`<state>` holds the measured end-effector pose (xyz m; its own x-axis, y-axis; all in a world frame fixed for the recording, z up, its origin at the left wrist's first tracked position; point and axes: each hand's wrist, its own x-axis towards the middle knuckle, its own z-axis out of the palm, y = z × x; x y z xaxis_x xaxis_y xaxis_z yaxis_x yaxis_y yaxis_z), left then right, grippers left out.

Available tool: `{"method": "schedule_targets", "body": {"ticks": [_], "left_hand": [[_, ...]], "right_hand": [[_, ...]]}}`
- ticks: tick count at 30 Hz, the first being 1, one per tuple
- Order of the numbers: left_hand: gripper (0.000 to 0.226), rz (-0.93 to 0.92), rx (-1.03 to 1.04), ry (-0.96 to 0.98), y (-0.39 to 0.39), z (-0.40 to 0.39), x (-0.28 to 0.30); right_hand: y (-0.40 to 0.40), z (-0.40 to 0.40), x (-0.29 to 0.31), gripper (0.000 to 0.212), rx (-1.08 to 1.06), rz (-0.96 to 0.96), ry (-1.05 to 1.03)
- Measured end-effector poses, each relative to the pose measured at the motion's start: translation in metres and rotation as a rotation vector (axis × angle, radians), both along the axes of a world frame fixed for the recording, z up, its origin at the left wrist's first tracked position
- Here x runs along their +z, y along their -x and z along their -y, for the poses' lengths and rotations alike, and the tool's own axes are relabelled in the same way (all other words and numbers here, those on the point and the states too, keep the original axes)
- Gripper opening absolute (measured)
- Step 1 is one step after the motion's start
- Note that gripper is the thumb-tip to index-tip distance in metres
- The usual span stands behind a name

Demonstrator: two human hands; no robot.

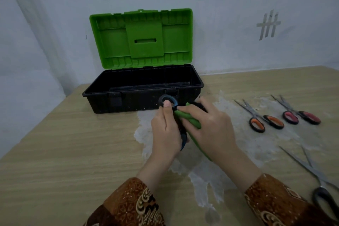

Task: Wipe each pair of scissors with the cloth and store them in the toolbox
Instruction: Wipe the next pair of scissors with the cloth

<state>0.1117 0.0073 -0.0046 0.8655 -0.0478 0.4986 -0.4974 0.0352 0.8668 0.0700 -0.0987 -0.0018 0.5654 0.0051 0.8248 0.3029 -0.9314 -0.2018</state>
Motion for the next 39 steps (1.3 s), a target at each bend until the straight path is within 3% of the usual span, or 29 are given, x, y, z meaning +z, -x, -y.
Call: {"method": "schedule_targets", "body": {"ticks": [6, 9, 14, 20, 27, 32, 35, 39], "left_hand": [[0.058, -0.058, -0.034, 0.037, -0.003, -0.005, 0.008], [0.065, -0.153, -0.094, 0.022, -0.009, -0.011, 0.013], [0.045, -0.189, -0.107, -0.044, -0.024, -0.021, 0.012], [0.040, -0.225, -0.138, 0.013, -0.021, -0.020, 0.018], [0.041, -0.209, -0.140, -0.032, -0.018, -0.023, 0.020], [0.048, -0.238, -0.158, 0.037, -0.026, -0.025, 0.019], [0.042, -0.284, -0.132, 0.125, -0.025, -0.029, 0.024], [0.042, -0.157, -0.068, 0.081, -0.021, -0.023, 0.021]], "right_hand": [[-0.001, 0.012, 0.006, 0.018, -0.053, -0.008, -0.017], [0.000, 0.018, 0.006, 0.017, 0.028, -0.031, 0.054], [0.000, 0.004, 0.001, 0.021, 0.201, -0.113, 0.223], [0.000, 0.012, 0.006, 0.023, 0.111, -0.072, 0.224], [0.000, 0.005, 0.006, 0.025, 0.157, -0.128, 0.251], [0.000, 0.024, 0.006, 0.020, -0.051, -0.094, 0.235], [-0.001, 0.037, 0.005, 0.022, -0.181, -0.052, 0.093], [0.002, 0.025, 0.010, 0.025, -0.063, 0.110, -0.048]]}}
